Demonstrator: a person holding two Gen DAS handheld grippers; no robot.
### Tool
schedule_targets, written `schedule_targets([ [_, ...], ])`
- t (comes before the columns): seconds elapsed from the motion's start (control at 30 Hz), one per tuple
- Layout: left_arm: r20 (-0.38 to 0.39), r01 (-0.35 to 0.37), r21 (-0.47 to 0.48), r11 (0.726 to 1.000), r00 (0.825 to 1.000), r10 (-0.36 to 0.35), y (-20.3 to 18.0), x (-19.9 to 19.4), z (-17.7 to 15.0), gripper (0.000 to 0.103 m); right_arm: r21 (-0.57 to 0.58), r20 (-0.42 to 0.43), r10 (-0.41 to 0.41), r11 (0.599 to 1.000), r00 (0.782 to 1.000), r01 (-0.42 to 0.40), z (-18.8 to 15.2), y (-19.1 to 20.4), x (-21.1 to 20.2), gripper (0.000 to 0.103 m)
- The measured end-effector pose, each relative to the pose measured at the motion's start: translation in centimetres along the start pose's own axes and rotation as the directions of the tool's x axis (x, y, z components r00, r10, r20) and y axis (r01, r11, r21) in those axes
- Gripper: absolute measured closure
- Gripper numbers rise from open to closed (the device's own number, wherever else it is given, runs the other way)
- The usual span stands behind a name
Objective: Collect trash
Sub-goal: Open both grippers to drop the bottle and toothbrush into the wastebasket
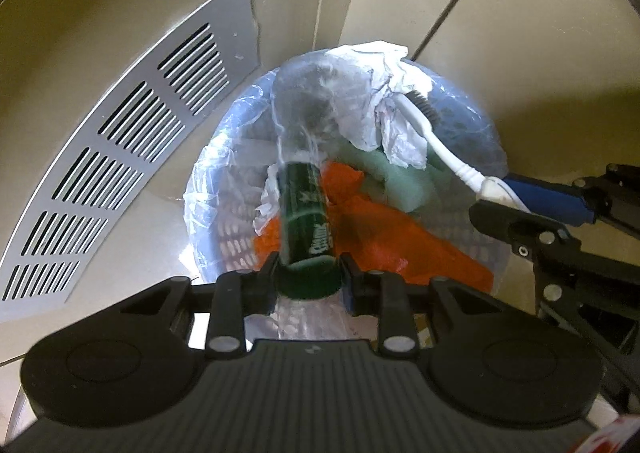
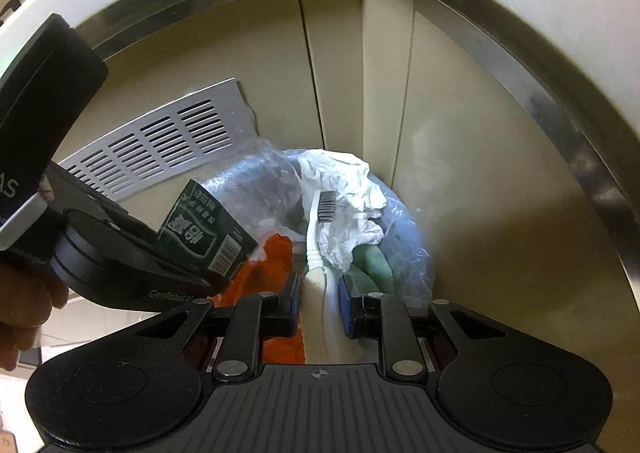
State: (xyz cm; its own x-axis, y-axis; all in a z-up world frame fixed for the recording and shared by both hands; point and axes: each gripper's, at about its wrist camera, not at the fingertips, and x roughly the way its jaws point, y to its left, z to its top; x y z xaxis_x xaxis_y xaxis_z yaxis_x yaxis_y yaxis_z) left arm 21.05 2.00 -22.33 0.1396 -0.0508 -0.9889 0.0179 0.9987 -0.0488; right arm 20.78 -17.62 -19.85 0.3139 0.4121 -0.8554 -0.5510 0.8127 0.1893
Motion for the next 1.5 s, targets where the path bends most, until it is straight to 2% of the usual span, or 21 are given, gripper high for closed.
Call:
schedule_targets([
  [0.07,0.015,0.0,-0.005,1.0,1.0,0.0,0.1,-0.3,0.0,0.059,0.005,0.0,0.0,1.0,1.0,0.0,0.0,-0.1,0.0,0.083],
  [0.7,0.127,0.048,-0.11,0.993,0.991,-0.034,2.5,-5.6,-2.4,0.049,0.018,-0.028,0.036,0.999,0.999,-0.035,0.5,0.6,1.6,0.082],
  [0.83,0.143,0.052,-0.132,0.99,0.989,-0.033,2.8,-6.1,-3.1,0.049,0.029,-0.03,0.071,0.997,0.997,-0.07,0.5,0.5,2.5,0.082],
  [0.9,0.15,0.053,-0.141,0.989,0.988,-0.032,3.0,-6.3,-3.5,0.049,0.037,-0.032,0.071,0.997,0.997,-0.07,0.5,0.4,2.7,0.081],
  [0.93,0.155,0.055,-0.148,0.987,0.987,-0.032,3.1,-6.4,-3.8,0.049,0.037,-0.027,0.069,0.997,0.997,-0.068,0.4,0.4,2.6,0.076],
  [0.97,0.162,0.058,-0.156,0.986,0.986,-0.033,3.2,-6.6,-4.1,0.049,0.035,-0.023,0.067,0.997,0.997,-0.067,0.3,0.4,2.5,0.066],
  [1.03,0.168,0.067,-0.166,0.984,0.985,-0.039,3.5,-6.6,-4.4,0.049,0.039,-0.01,0.066,0.997,0.998,-0.066,0.2,0.3,2.1,0.053],
  [1.27,0.205,0.091,-0.201,0.975,0.977,-0.049,4.0,-7.6,-5.6,0.048,0.039,-0.007,0.049,0.998,0.999,-0.048,-0.4,0.2,0.7,0.052],
  [1.5,0.279,0.117,-0.221,0.968,0.959,-0.052,3.6,-10.0,-6.9,0.045,0.027,0.008,0.04,0.999,0.999,-0.04,-1.4,0.8,-2.1,0.052],
])
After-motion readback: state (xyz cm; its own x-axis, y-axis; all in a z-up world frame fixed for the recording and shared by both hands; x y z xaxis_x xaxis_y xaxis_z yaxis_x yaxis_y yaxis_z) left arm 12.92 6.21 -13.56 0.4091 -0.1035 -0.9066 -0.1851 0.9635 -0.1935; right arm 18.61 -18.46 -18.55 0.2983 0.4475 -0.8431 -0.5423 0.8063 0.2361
